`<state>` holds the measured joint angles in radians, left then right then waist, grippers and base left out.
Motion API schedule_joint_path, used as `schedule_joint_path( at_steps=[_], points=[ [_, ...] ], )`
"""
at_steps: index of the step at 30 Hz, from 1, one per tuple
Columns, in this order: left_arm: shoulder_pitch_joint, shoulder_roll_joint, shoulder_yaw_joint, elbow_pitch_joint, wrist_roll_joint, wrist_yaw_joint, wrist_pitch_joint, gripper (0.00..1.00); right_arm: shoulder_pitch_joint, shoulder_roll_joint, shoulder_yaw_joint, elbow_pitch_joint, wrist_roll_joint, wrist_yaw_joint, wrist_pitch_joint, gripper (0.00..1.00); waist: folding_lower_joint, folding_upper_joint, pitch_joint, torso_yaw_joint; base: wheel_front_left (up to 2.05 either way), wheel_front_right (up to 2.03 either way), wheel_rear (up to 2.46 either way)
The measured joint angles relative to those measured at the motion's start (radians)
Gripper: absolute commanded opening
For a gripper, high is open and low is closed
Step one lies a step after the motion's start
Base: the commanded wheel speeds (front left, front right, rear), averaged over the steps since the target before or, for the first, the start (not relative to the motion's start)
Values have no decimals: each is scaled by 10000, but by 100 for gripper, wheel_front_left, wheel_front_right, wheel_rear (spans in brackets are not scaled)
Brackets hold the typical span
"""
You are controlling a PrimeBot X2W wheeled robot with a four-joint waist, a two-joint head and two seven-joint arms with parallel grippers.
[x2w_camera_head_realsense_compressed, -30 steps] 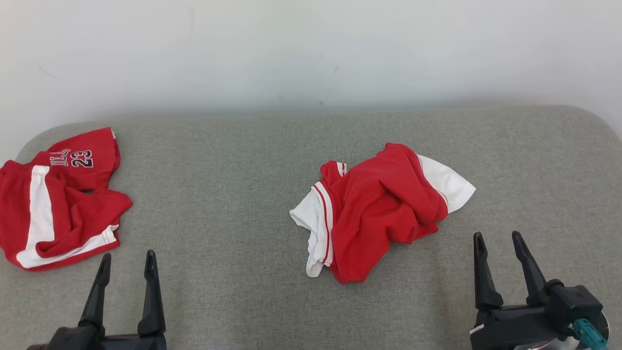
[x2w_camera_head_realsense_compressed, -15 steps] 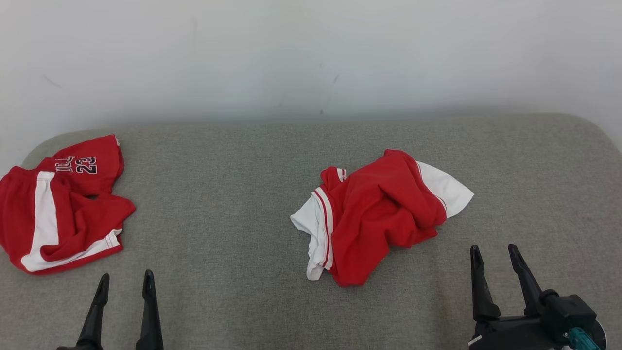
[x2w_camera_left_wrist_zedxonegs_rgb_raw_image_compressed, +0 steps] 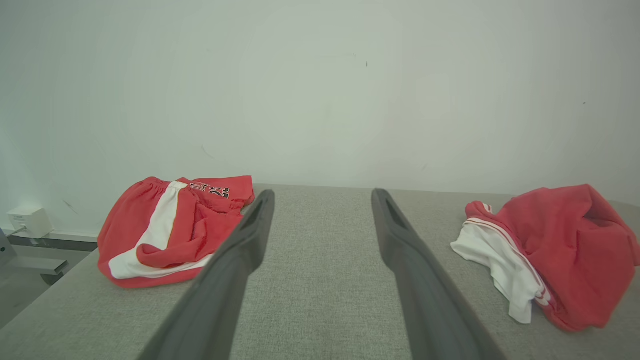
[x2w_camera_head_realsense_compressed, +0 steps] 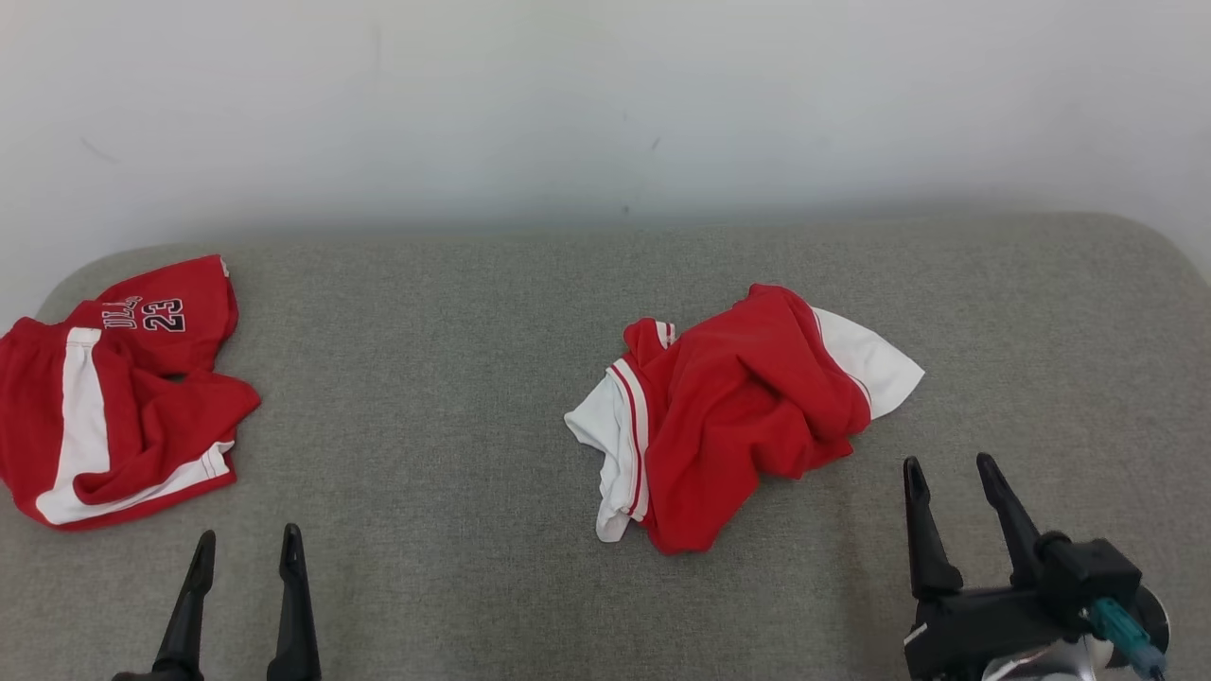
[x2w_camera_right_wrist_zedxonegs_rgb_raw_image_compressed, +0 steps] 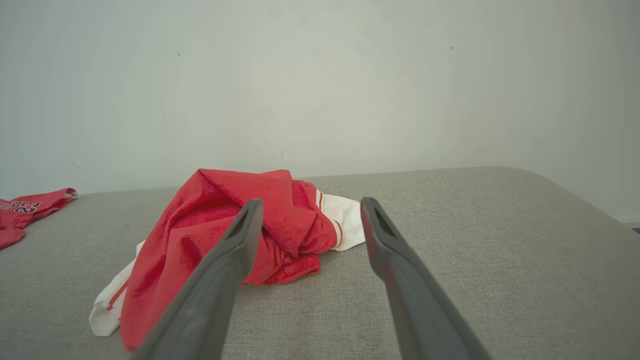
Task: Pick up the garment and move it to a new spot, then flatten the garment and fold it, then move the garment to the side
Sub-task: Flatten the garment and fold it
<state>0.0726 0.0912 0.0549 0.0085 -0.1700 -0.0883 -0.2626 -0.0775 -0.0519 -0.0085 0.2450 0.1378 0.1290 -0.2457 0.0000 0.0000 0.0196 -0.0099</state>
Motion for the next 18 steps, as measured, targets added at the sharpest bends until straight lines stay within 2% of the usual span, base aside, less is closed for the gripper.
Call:
schedule_joint_path(
  at_steps=[8, 18],
  points=[
    [-322, -174, -151, 102, 75, -104, 0, 100, -2198, -997, 577, 1243, -90, 0, 744, 100, 0, 0, 341, 102, 0, 0, 0],
    [-952, -293, -502, 389, 54, -267, 0, 100, -5204, -2171, 1093, 4309, 29, 0, 1185, 100, 1, 1, 1085, 684, 0, 0, 0]
  ],
)
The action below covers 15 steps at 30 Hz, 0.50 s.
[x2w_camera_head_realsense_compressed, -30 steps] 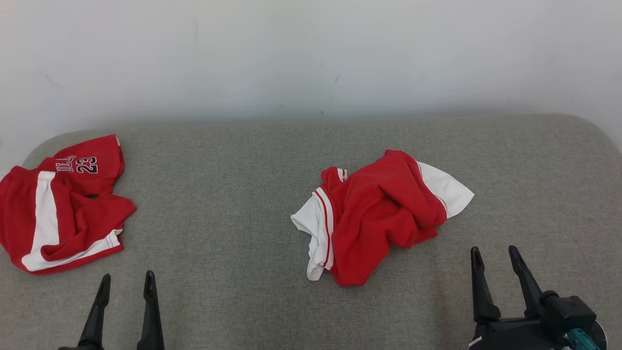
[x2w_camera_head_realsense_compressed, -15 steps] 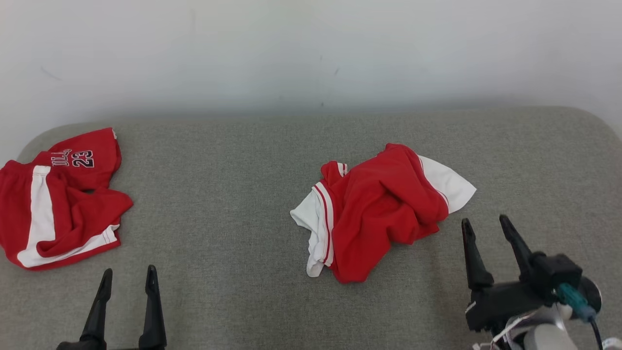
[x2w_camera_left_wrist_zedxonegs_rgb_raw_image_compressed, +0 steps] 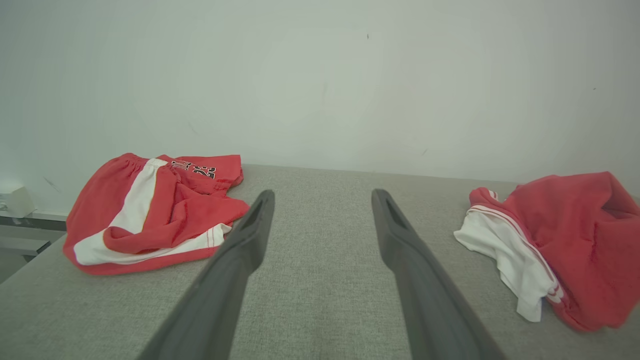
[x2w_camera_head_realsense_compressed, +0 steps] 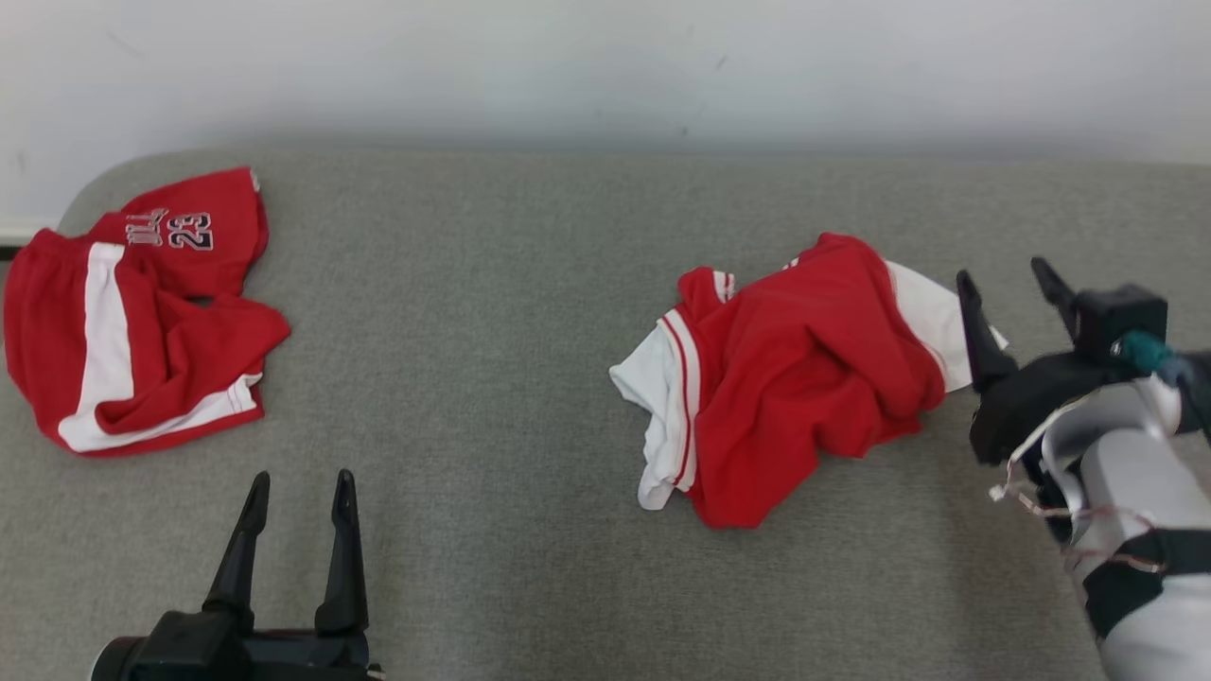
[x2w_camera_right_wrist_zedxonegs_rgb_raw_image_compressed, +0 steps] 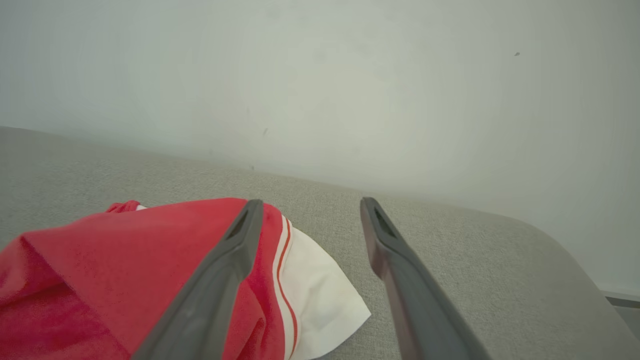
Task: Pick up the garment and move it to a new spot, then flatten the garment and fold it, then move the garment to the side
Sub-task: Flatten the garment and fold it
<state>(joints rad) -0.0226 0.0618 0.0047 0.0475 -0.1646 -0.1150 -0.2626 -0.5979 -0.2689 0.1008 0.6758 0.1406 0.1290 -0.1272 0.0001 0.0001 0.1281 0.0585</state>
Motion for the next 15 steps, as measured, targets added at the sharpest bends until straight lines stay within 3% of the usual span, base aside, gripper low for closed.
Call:
schedule_joint_path(
  at_steps=[7, 15],
  points=[
    [-477, -54, -211, 42, -10, -82, 0, 100, -1732, -522, 307, 2238, 19, 2, 125, 100, 1, 0, 714, 502, 0, 0, 0],
    [-940, -71, -339, 165, -54, -96, 0, 100, -2690, -1001, 115, 4426, 105, 13, 90, 100, 2, 0, 1423, 1045, 0, 0, 0]
  ],
)
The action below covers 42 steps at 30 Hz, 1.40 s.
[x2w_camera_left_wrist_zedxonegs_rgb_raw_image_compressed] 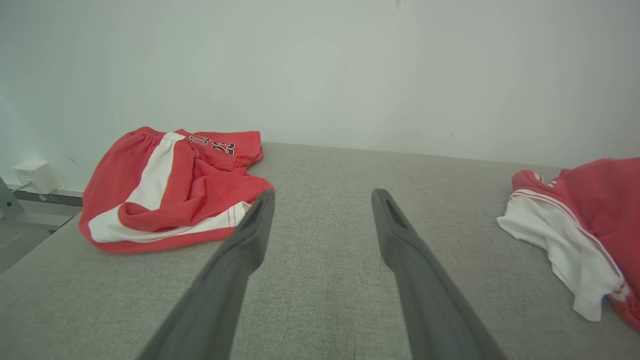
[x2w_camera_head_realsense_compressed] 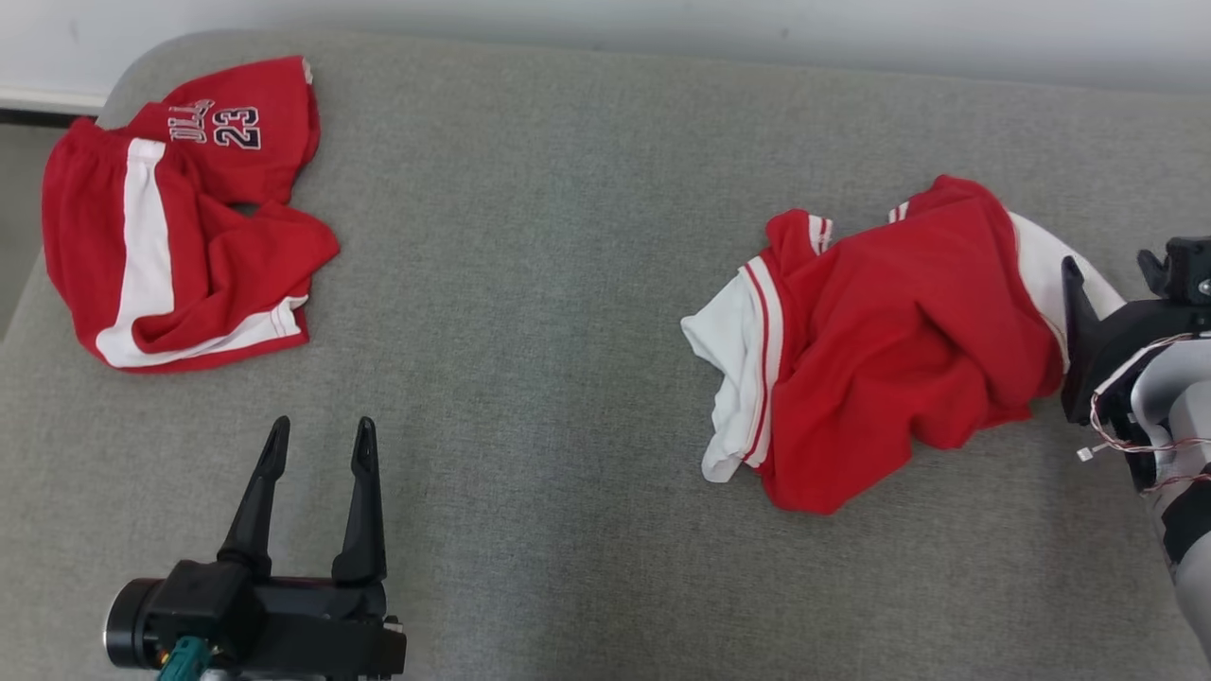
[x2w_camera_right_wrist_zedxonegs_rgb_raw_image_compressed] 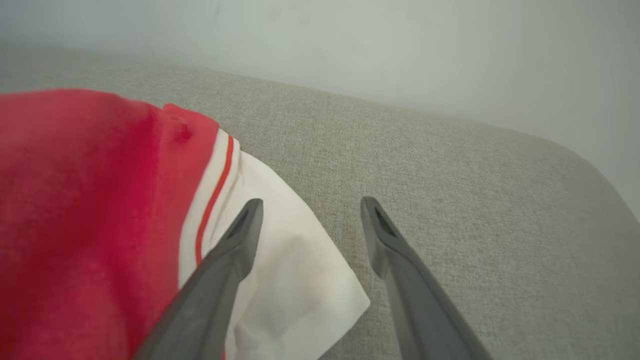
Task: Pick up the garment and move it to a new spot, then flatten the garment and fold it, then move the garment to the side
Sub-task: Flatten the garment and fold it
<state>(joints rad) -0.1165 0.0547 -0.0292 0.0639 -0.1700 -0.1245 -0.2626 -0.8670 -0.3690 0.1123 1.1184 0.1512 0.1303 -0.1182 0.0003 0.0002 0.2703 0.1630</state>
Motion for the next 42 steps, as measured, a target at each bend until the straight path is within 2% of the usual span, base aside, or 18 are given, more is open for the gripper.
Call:
schedule_joint_path(
  at_steps=[6, 11, 12, 13, 17, 20, 34, 37, 42],
  points=[
    [-83, -6, 109, 44, 2, -4, 0, 100, -268, -59, -194, 1045, 0, 0, -138, 100, 0, 0, 342, 285, 0, 0, 0],
    [-72, -10, 194, 67, 4, -46, 0, 100, -330, -42, -326, 1367, 0, 0, -113, 100, -1, 0, 344, 307, 0, 0, 0],
    [-71, -12, 205, 69, 4, -46, 0, 100, -325, -12, -355, 1411, 0, 0, -35, 26, -2, 0, 316, 294, 0, 0, 0],
    [-69, -13, 221, 75, 4, -46, 0, 100, -319, 40, -380, 1440, 40, 0, 10, 0, -2, 0, 286, 278, 0, 0, 0],
    [-48, -17, 259, 136, 12, -48, 0, 100, -303, 242, -362, 1523, 165, 0, -109, 0, -2, 0, 136, 200, 0, 0, 0],
    [-17, -25, 267, 174, 13, -48, 0, 100, -356, 36, -341, 1553, 188, 0, -357, 0, -2, 0, -23, 150, 0, 0, 0],
    [812, -29, 437, 144, -19, -40, 0, 100, -1765, -2291, -500, 1279, 230, 0, -1060, 0, -5, -2, -1426, 1, 0, 0, 0],
    [1036, -31, 420, 19, -65, 100, 0, 100, -2011, -2213, -282, 905, 205, 0, -1152, 0, -5, -2, -1676, -47, 0, 0, 0],
    [1222, -33, 416, -40, -148, 205, 0, 100, -1944, -1152, 608, -27, 226, 0, -1304, 0, -4, -2, -1953, -192, 0, 0, 0]
  ],
)
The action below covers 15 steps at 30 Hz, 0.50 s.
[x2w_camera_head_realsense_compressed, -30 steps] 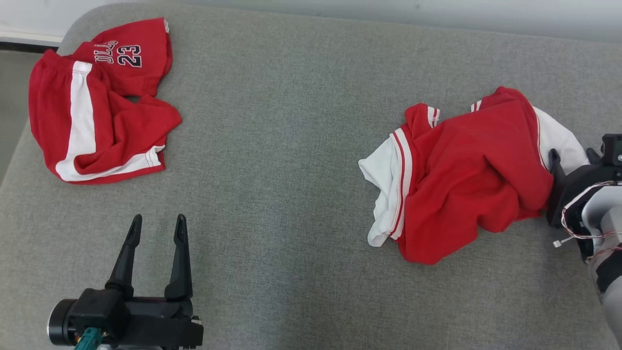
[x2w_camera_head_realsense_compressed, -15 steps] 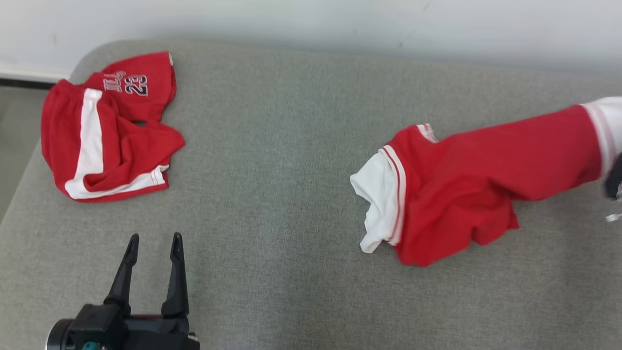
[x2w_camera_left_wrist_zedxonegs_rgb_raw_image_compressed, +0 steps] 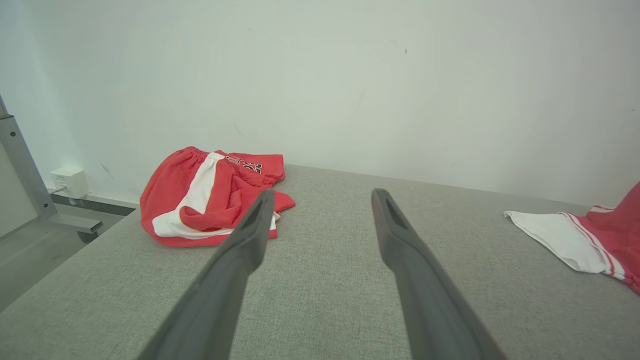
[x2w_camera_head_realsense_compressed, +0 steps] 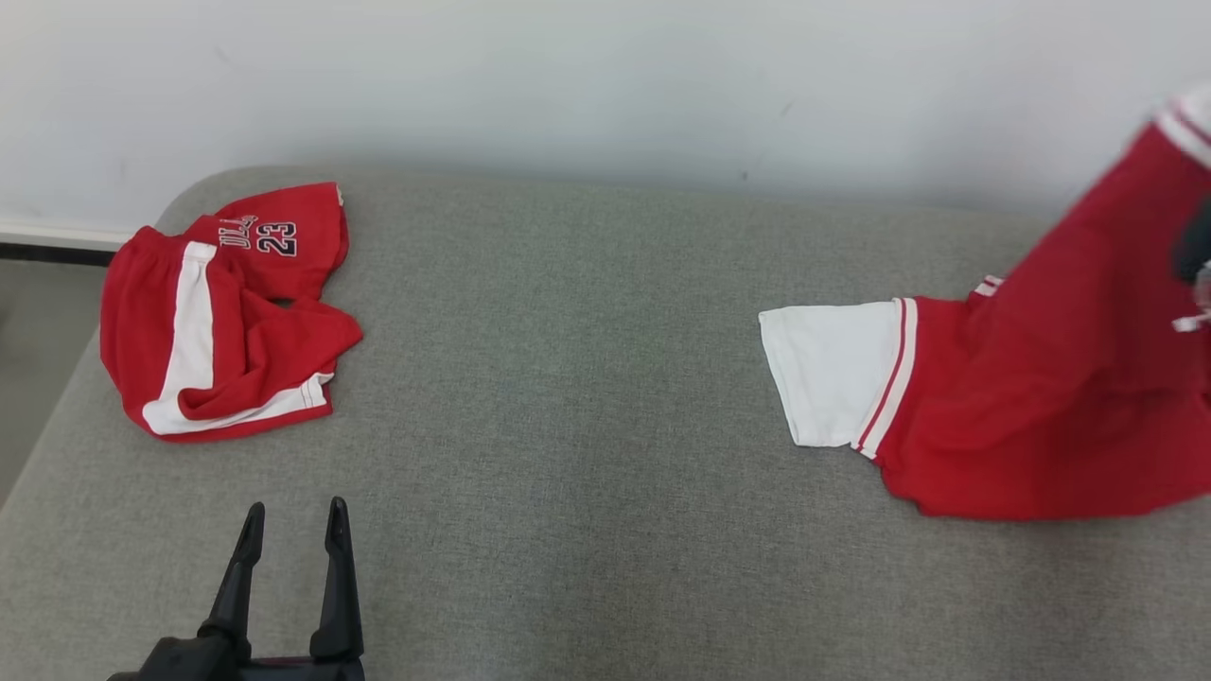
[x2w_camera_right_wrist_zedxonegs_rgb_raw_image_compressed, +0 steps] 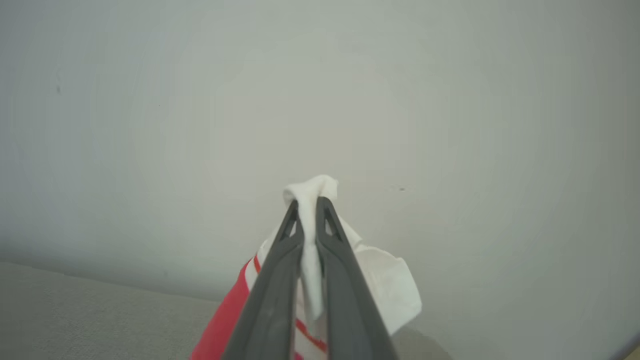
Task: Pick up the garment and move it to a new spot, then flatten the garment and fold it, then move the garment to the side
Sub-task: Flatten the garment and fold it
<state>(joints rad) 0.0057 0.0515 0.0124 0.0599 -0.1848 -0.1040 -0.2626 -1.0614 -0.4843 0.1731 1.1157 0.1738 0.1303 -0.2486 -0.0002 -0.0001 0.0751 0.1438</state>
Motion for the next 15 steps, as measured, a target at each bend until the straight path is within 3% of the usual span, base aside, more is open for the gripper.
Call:
schedule_joint_path(
  at_steps=[1, 9, 15],
  points=[
    [0, 0, 0, 0, 0, 0, 0, 100, 0, 0, 0, 0, 0, 0, 0, 0, 0, 0, 0, 0, 0, 0, 0],
    [163, 0, -2, -125, 0, 67, 0, 100, 1624, 1776, 1939, -2426, 871, 0, -107, 0, 0, 0, -376, -63, 0, 0, 0],
    [258, -2, -50, -171, 29, 59, 0, 100, 3324, 2240, 2917, -4282, 1578, 0, -107, 0, 1, 0, -454, 260, 0, 0, 0]
  ],
)
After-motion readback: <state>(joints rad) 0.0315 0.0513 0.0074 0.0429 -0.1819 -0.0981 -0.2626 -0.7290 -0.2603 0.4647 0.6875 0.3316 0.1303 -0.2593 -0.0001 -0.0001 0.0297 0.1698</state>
